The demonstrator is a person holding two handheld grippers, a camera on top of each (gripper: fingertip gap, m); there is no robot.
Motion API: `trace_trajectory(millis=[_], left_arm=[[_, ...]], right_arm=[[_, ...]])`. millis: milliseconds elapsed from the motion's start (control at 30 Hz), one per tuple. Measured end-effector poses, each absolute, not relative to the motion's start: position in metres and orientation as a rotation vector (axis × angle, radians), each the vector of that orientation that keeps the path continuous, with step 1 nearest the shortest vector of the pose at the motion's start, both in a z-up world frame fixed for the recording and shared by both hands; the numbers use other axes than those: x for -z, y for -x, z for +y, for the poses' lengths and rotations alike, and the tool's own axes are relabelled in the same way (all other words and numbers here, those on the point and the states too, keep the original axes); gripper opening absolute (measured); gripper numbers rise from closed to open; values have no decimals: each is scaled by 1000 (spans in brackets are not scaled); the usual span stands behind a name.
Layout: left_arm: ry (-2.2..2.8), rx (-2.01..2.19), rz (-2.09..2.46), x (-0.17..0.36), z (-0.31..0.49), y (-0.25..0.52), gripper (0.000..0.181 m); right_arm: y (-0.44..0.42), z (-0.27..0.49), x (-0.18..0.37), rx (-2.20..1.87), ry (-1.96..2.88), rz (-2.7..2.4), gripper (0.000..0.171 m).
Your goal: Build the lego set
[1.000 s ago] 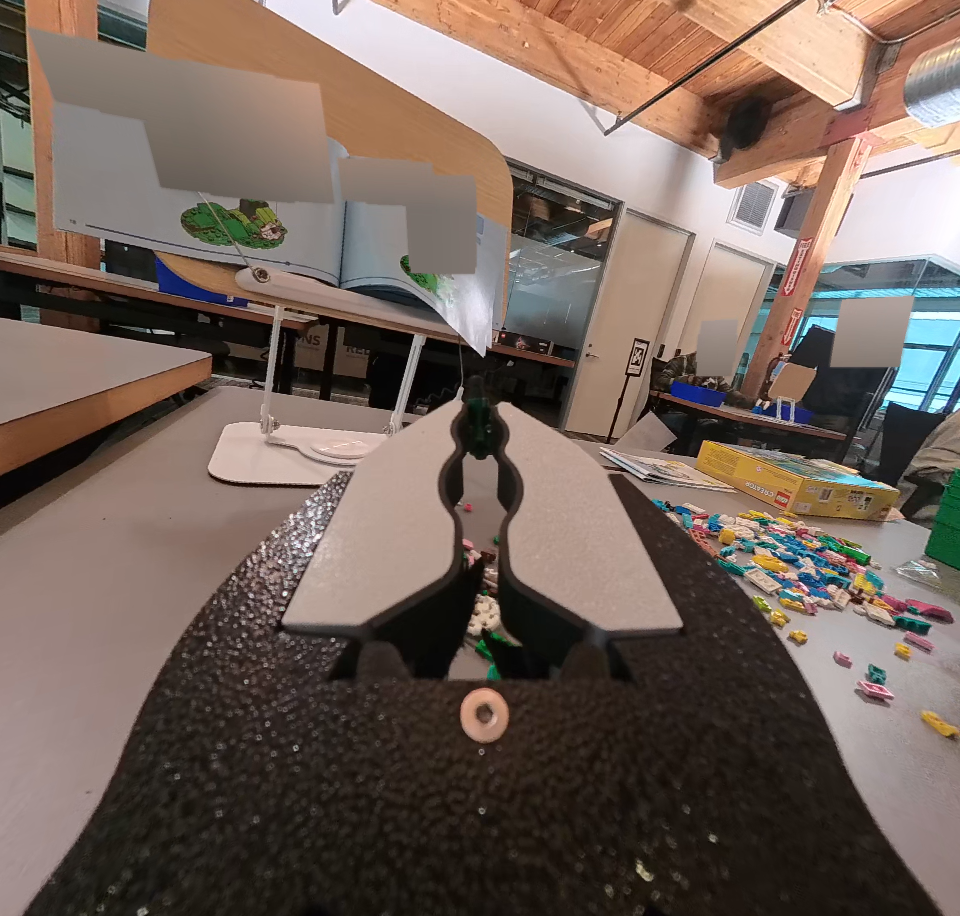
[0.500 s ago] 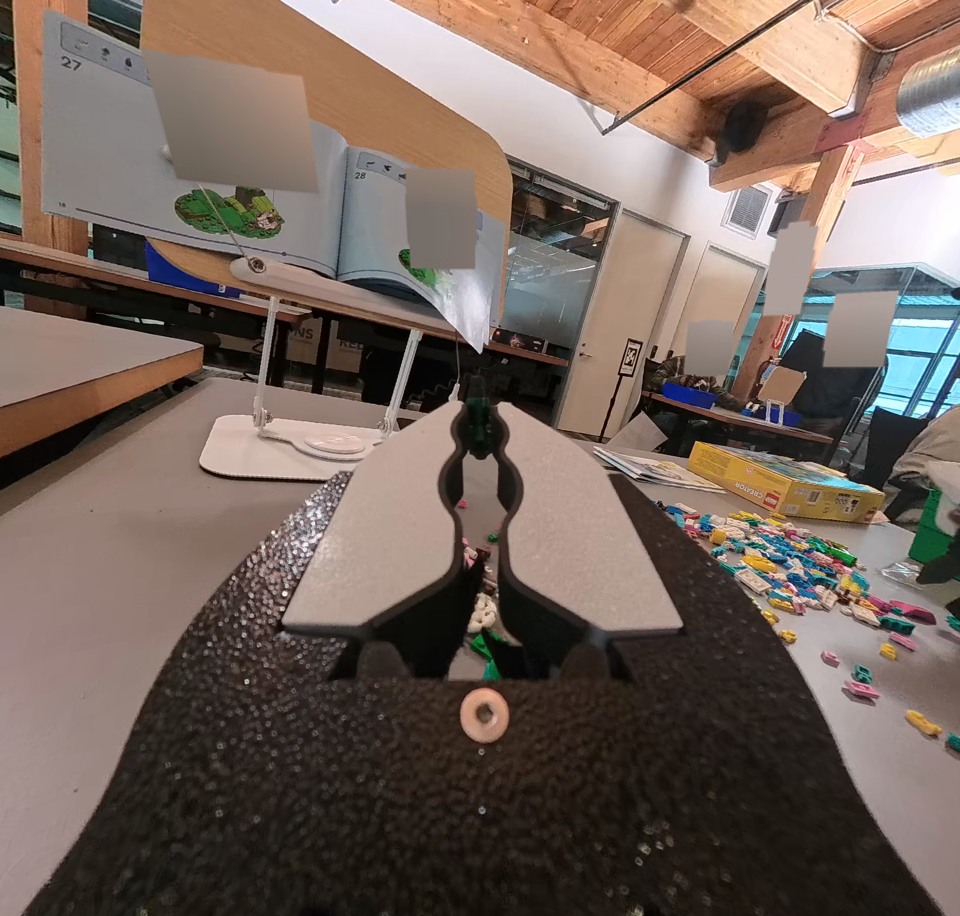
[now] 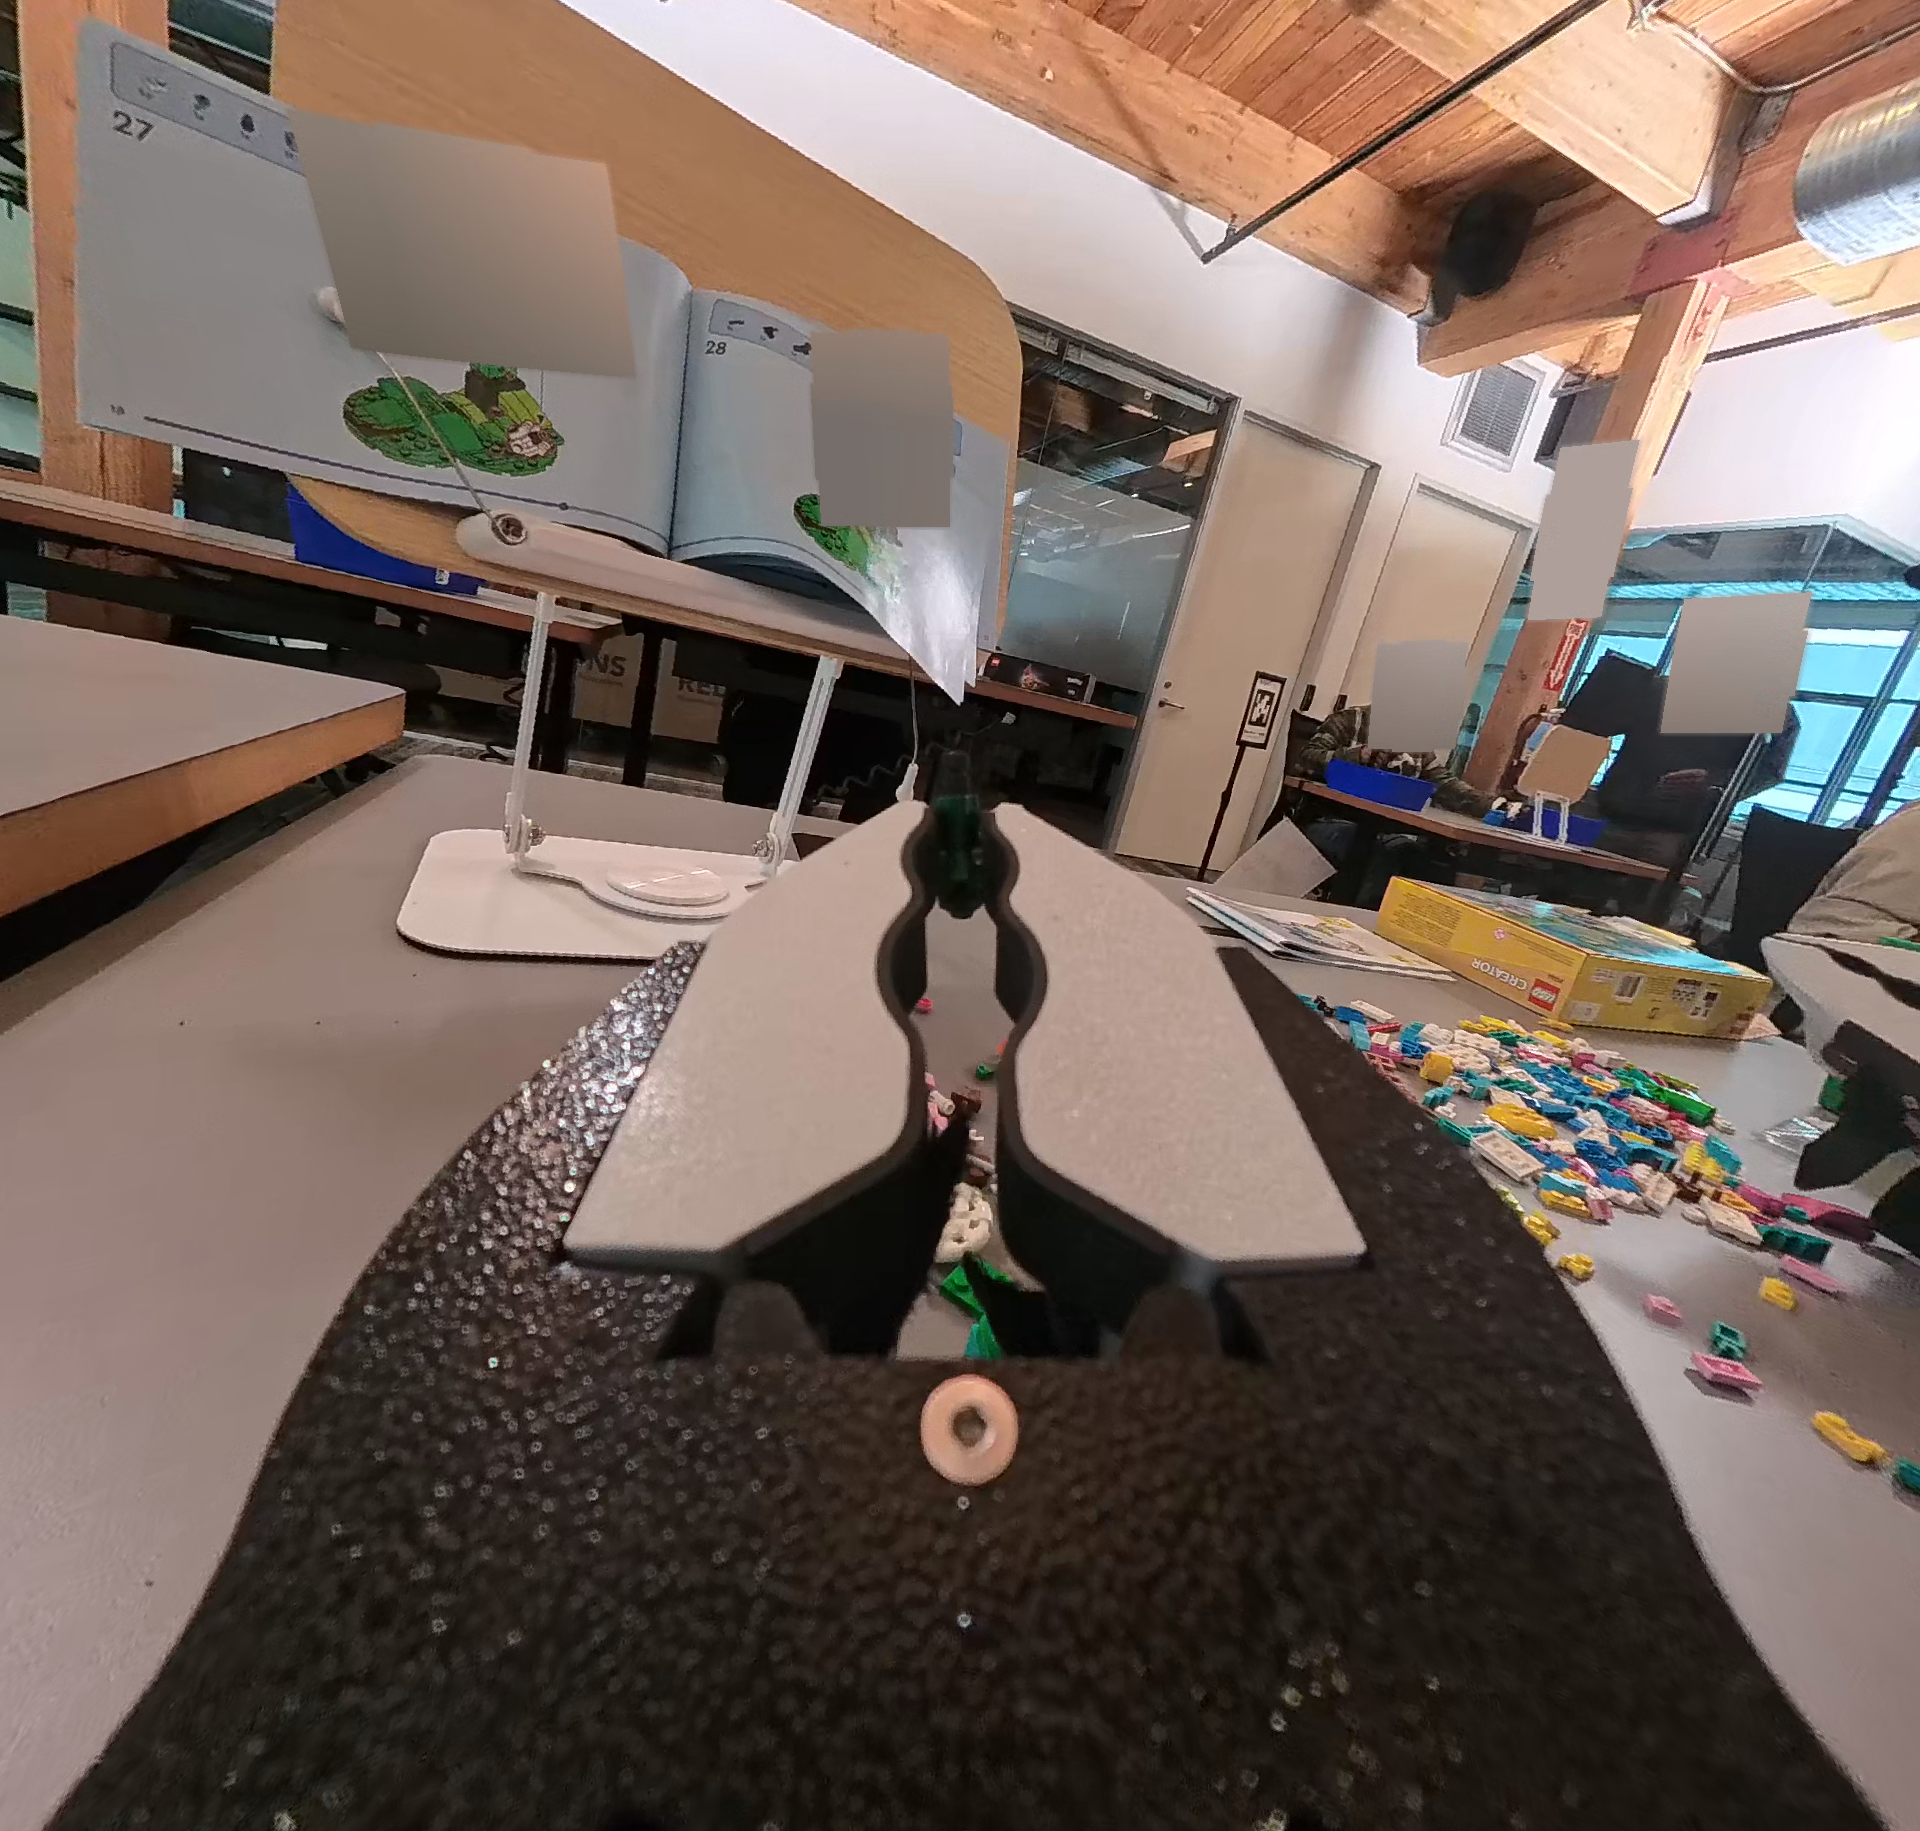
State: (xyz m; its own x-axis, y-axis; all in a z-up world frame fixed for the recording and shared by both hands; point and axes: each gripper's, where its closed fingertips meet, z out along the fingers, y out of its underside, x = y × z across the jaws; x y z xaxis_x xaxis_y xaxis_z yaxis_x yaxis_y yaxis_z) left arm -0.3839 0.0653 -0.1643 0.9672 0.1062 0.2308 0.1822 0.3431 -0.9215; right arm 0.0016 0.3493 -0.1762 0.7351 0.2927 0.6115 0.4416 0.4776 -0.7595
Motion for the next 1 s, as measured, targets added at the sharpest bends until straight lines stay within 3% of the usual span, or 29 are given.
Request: trace_trajectory(millis=[1000], left_arm=[[1193, 34, -254, 159, 62, 383, 7]], right_arm=[[-6, 350, 176, 120, 1099, -771, 2]])
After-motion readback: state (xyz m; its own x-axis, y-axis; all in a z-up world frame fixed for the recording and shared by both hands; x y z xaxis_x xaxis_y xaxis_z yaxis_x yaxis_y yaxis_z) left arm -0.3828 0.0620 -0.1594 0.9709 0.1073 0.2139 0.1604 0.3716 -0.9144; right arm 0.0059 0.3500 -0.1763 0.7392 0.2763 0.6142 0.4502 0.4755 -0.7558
